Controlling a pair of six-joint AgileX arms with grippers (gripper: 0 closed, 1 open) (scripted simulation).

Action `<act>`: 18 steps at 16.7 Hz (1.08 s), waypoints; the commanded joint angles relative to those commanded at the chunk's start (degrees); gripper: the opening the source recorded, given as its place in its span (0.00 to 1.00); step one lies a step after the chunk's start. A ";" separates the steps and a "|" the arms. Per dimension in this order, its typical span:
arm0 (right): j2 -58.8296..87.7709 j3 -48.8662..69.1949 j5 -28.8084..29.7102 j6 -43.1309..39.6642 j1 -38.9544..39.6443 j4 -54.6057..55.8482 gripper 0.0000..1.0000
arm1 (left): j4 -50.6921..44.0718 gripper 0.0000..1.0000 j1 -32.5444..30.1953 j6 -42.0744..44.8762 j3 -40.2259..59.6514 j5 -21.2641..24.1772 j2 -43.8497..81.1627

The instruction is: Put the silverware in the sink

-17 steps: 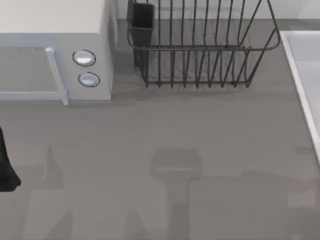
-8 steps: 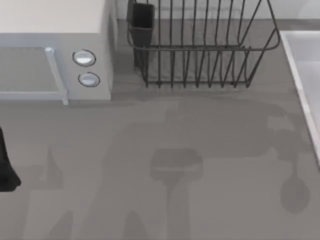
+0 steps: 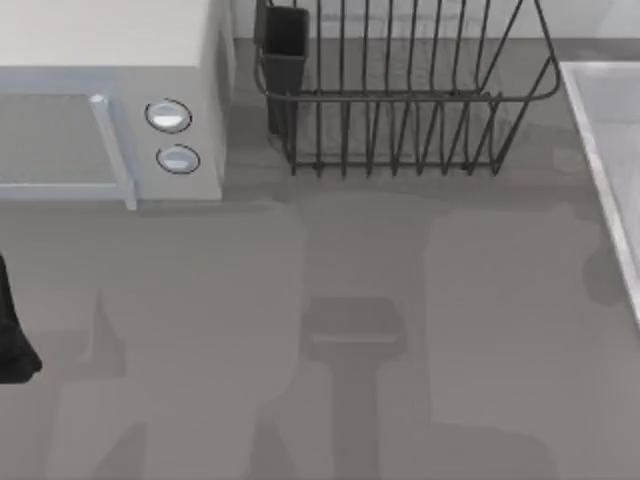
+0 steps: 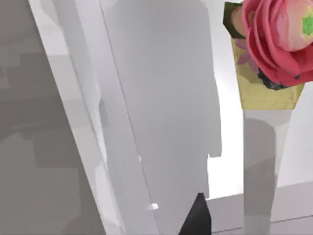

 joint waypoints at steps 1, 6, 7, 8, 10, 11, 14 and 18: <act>2.69 4.05 0.03 -0.13 -0.12 -0.95 0.00 | 0.00 1.00 0.00 0.00 0.00 0.00 0.00; 10.55 15.48 0.11 -0.57 -0.46 -3.34 0.00 | 0.00 1.00 0.00 0.00 0.00 0.00 0.00; 10.87 15.99 0.12 -0.59 -0.48 -3.43 0.00 | 0.00 1.00 0.00 0.00 0.00 0.00 0.00; 10.87 15.99 0.12 -0.59 -0.48 -3.43 0.00 | 0.00 1.00 0.00 0.00 0.00 0.00 0.00; 10.87 15.99 0.12 -0.59 -0.48 -3.43 0.00 | 0.00 1.00 0.00 0.00 0.00 0.00 0.00; 10.85 15.84 0.07 -0.48 -0.12 -3.33 0.00 | 0.00 1.00 0.00 0.00 0.00 0.00 0.00; 9.82 13.58 0.06 -0.38 -0.26 -1.26 0.00 | 0.00 1.00 0.00 0.00 0.00 0.00 0.00; 6.70 2.41 0.03 -0.51 -0.27 5.53 0.00 | 0.00 1.00 0.00 0.00 0.00 0.00 0.00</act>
